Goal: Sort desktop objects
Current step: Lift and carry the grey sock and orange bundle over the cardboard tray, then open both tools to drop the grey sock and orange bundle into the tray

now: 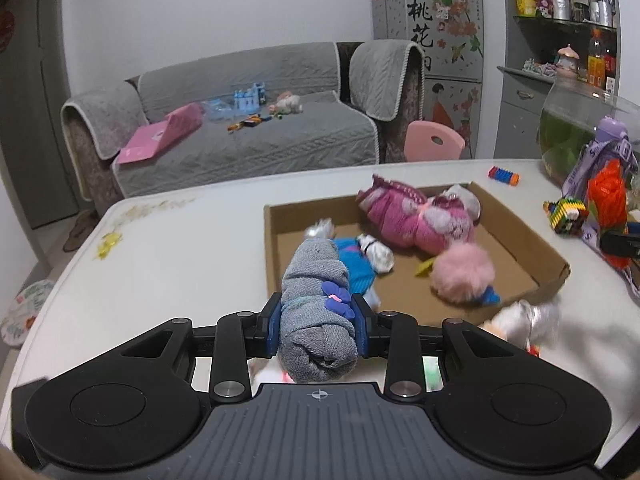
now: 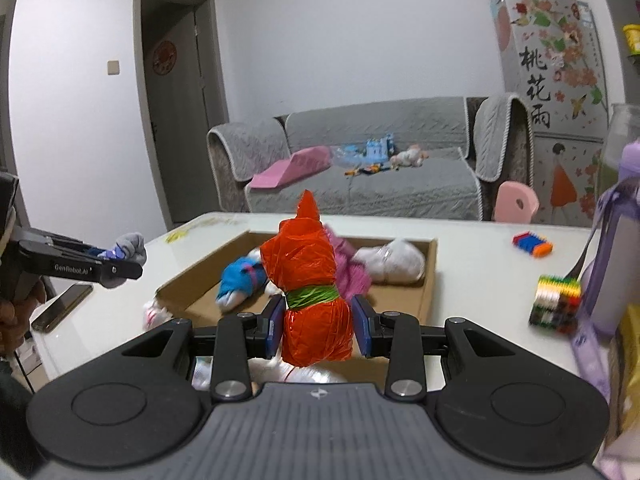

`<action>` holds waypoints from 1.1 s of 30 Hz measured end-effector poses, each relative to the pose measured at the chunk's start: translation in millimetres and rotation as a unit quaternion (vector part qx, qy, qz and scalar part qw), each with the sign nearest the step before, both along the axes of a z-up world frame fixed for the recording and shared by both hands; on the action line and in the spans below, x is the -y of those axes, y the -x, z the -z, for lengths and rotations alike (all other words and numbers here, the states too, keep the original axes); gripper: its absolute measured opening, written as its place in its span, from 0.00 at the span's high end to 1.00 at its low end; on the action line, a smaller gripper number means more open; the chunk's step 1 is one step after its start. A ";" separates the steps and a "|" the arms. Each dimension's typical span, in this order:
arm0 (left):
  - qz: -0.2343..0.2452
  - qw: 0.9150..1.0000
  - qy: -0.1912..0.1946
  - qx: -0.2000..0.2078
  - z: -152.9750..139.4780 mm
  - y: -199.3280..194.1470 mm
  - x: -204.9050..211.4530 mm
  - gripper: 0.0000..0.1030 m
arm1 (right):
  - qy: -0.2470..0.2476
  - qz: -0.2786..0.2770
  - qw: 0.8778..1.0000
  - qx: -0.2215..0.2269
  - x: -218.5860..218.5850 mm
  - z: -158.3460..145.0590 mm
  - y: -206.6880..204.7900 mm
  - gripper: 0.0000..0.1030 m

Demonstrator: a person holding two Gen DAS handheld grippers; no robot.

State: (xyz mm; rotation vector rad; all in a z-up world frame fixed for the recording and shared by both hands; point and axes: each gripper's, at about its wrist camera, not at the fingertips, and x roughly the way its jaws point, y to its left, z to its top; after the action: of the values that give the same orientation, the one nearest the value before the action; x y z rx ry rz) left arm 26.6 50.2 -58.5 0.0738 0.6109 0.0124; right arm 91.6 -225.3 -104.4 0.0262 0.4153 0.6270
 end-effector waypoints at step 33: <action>-0.013 0.999 0.021 -0.040 55.5 -184.0 -15.7 0.60 | 0.067 0.029 0.995 -0.072 -51.3 30.9 -119.6 0.68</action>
State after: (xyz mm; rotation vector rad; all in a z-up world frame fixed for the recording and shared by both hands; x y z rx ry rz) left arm 210.6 65.9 -114.0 0.0266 0.6912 0.0220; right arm 211.3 -174.0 -135.3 -0.0434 0.5935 0.5402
